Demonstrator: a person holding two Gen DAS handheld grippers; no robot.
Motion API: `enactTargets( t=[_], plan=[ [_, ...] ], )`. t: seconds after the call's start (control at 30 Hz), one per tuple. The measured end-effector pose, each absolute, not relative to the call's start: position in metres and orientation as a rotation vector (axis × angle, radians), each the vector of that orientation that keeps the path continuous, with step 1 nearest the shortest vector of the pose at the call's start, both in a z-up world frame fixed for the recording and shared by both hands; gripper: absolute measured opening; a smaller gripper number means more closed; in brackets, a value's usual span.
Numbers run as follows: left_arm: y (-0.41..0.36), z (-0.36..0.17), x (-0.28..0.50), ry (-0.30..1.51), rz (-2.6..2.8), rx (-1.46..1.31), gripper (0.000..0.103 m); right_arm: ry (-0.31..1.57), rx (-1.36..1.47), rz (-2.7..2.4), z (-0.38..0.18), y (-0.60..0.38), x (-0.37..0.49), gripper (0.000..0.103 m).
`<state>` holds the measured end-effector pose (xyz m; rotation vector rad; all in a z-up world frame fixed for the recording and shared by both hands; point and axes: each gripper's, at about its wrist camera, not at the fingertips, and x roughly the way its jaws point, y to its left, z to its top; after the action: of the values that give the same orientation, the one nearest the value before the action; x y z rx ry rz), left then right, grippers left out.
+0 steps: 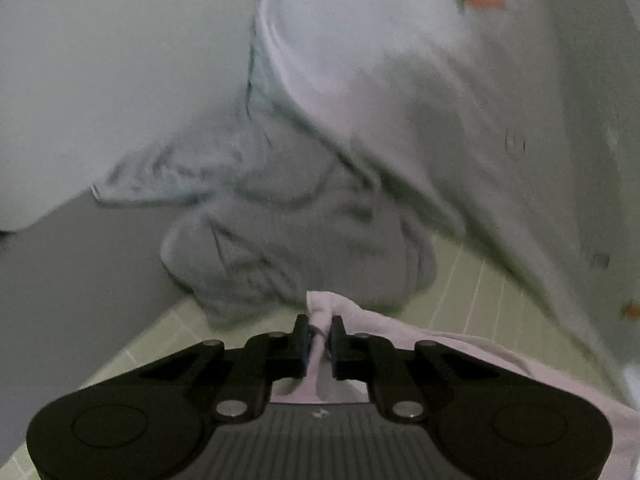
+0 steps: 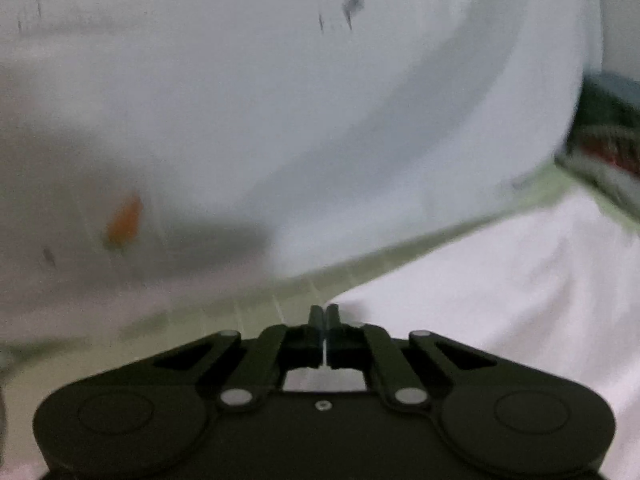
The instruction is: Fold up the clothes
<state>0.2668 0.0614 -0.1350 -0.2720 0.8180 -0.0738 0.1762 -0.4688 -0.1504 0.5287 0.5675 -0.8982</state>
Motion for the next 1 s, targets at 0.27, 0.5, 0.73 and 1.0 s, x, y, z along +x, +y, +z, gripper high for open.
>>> enactTargets(
  t=[0.27, 0.5, 0.73, 1.0],
  plan=[
    [0.044, -0.151, 0.285, 0.808, 0.024, -0.152, 0.028, 0.486, 0.442, -0.810, -0.126, -0.483, 0.196, 0.004],
    [0.036, -0.135, 0.256, 0.802, -0.066, -0.144, 0.074, 0.634, 0.294, -0.770, -0.141, -0.454, 0.163, 0.075],
    [-0.016, -0.124, 0.200, 0.841, -0.195, -0.056, 0.081, 0.770, 0.321, -0.855, -0.167, -0.470, 0.078, 0.093],
    [-0.100, -0.135, 0.141, 0.943, -0.281, -0.042, 0.085, 0.753, 0.273, -0.915, -0.166, -0.566, -0.004, 0.100]
  ],
)
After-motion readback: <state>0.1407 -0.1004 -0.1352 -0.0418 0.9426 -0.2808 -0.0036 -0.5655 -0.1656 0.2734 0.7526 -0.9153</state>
